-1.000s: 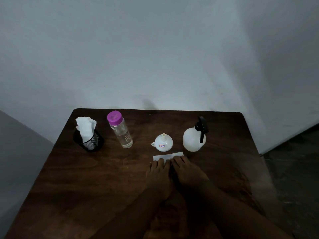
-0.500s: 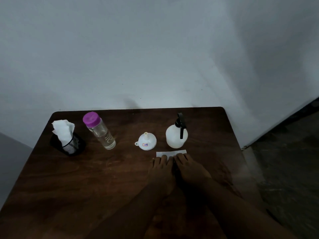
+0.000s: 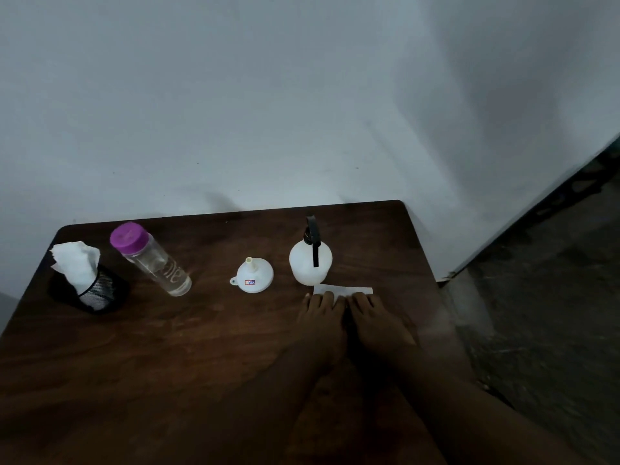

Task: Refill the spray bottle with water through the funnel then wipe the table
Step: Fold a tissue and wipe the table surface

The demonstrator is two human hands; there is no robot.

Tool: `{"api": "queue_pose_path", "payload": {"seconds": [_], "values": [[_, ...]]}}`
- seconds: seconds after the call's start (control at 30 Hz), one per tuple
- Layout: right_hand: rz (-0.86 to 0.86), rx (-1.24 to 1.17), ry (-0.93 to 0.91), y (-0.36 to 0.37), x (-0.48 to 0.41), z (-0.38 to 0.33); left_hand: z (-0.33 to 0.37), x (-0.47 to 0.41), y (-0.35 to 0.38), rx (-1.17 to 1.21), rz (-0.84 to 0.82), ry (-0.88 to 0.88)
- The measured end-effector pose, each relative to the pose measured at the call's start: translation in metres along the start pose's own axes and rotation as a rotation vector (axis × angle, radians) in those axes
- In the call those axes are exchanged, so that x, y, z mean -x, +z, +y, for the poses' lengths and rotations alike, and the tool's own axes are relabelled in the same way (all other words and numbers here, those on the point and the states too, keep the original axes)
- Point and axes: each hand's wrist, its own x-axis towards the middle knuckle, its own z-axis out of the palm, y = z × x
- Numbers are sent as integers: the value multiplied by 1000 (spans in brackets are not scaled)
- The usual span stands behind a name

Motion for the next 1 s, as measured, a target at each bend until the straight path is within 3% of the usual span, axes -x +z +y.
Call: {"api": "queue_pose_path", "payload": {"seconds": [0.43, 0.63, 1.0], "values": [[49, -89, 234, -2, 21, -55, -18, 11, 3, -102, -50, 185], [93, -300, 323, -4, 9, -88, -44, 25, -4, -121, -126, 185], [17, -283, 284, -22, -36, -152, -111, 72, -2, -30, -80, 77]]}}
